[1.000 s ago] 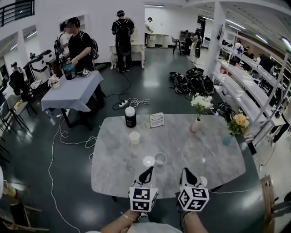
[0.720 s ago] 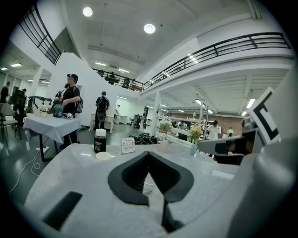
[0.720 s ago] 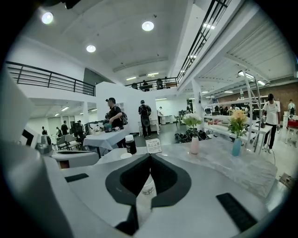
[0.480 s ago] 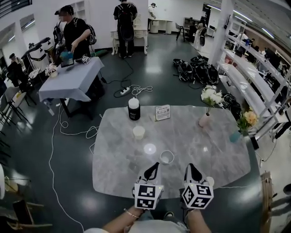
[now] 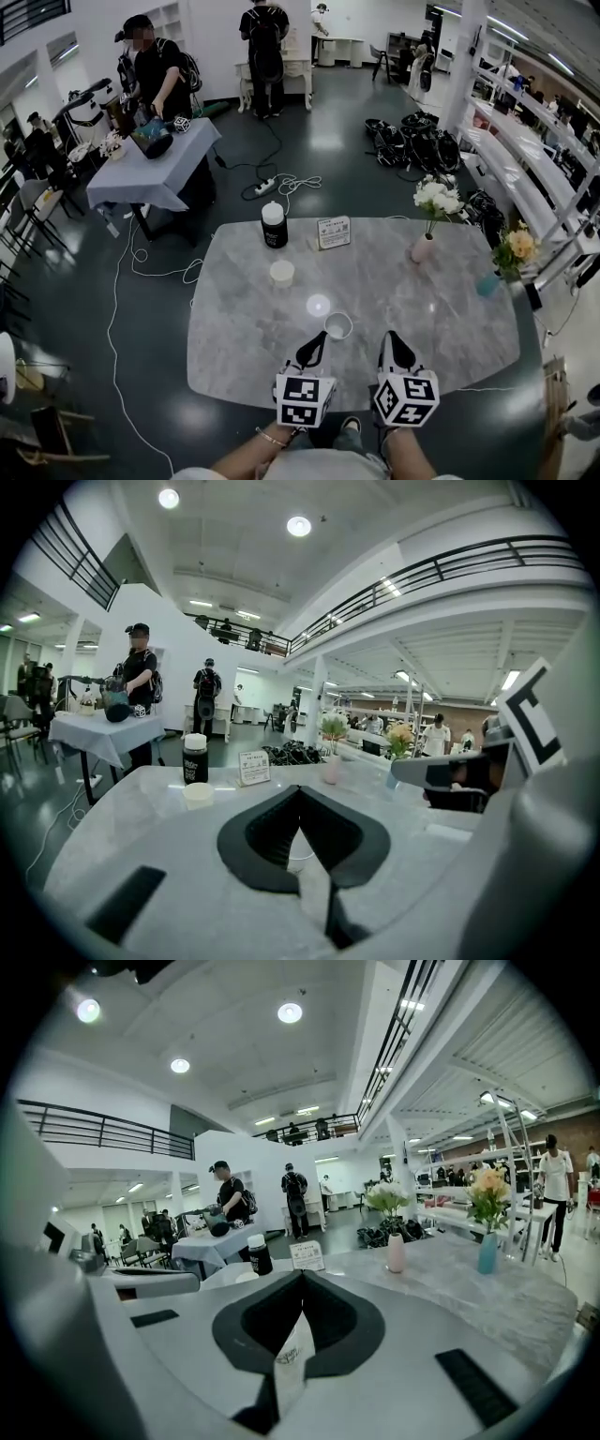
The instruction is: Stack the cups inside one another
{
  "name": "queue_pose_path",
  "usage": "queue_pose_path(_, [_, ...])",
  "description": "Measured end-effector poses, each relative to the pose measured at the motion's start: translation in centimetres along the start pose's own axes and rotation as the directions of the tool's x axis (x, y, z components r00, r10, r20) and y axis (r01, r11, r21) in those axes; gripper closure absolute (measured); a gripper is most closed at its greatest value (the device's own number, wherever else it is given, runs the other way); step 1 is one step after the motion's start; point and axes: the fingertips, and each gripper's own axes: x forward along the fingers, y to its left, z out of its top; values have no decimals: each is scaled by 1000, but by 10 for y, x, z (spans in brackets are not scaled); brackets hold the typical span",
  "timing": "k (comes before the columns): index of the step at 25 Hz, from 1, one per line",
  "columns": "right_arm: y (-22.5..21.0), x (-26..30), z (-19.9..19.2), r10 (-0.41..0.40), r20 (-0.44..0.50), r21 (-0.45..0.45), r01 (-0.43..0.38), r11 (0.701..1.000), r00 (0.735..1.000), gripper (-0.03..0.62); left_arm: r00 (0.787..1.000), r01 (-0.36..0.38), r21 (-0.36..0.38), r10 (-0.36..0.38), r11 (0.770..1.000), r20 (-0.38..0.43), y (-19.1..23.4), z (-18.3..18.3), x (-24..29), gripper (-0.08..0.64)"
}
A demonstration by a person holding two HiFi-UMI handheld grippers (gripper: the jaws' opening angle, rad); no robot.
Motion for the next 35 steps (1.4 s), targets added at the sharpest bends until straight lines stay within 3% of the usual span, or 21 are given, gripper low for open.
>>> queue_pose_path(6, [-16,-7,-5,-1,-1,10,1,1000,1000,584,1000,17,2,-17,1000,-14,-18,-7,10,565])
queue_pose_path(17, [-74,-54,-27,-118,-5,82,118,990,993,584,986,146,43,-142,988,-86,-83,-33,28,565])
queue_pose_path(26, [-133,-111,-59,-286,-31,148,287,946,958,584,946,289,66,-274,955,-171,-150,-67,39,565])
queue_pose_path(35, [-153,-140,-97,-330,-75,227,338,913,941,583,904,372,66,-345,926,-252,-188,-97,44,565])
